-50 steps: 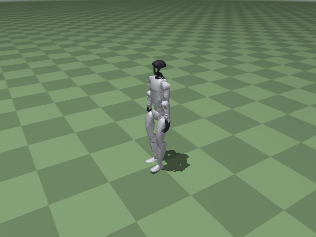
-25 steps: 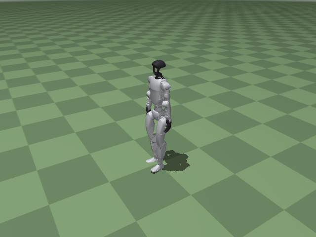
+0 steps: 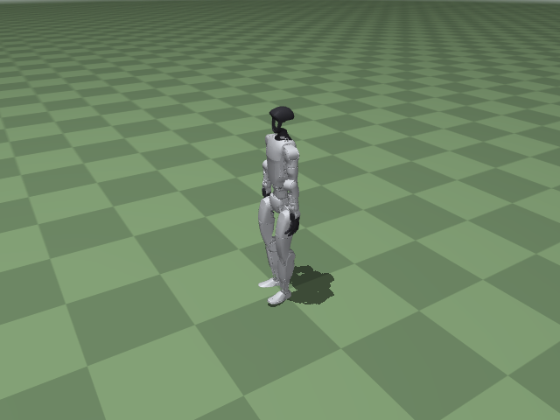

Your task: In place motions

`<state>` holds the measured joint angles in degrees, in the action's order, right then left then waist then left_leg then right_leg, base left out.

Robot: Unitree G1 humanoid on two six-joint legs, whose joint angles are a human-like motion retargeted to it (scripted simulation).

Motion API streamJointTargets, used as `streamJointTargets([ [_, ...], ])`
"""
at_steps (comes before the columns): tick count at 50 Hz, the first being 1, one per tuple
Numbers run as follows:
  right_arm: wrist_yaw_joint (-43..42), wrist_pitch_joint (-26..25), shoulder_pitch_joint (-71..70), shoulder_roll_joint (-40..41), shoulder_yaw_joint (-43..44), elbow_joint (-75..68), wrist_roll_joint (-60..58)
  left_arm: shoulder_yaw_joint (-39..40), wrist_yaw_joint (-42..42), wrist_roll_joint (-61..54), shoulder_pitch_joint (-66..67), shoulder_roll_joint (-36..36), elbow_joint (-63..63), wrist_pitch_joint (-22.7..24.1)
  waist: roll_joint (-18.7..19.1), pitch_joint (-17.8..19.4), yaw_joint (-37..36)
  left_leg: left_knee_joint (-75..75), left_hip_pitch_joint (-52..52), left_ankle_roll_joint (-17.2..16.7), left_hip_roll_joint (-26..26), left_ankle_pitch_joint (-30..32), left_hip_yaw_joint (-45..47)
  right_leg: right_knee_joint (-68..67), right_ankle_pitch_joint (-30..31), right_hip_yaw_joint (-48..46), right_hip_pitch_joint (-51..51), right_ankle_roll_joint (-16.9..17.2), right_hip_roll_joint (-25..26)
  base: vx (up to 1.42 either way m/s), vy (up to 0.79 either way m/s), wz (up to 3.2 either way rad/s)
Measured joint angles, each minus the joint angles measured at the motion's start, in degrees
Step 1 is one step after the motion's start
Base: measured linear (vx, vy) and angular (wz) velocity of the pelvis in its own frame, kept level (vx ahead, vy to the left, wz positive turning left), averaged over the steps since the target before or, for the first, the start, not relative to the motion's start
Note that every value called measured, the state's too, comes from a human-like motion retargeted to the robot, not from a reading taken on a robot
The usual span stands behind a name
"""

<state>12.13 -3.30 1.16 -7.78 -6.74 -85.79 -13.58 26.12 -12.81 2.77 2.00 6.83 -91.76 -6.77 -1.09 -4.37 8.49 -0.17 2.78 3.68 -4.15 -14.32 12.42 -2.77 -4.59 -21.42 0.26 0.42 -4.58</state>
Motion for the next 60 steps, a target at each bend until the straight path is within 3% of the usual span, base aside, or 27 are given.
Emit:
streamJointTargets([
  [60, 0.1, -0.1, -0.7, 0.0, 0.0, -0.2, -0.4, -1.2, 0.1, -0.2, 0.3, 0.6, -0.4, 0.7, 0.4, -0.3, 2.8, 0.7, -1.9, -0.6, 2.3, -2.1, 3.2, -0.6, -0.1, 3.7, -0.5, -0.4, 1.4, 0.0, 0.0, -0.01],
])
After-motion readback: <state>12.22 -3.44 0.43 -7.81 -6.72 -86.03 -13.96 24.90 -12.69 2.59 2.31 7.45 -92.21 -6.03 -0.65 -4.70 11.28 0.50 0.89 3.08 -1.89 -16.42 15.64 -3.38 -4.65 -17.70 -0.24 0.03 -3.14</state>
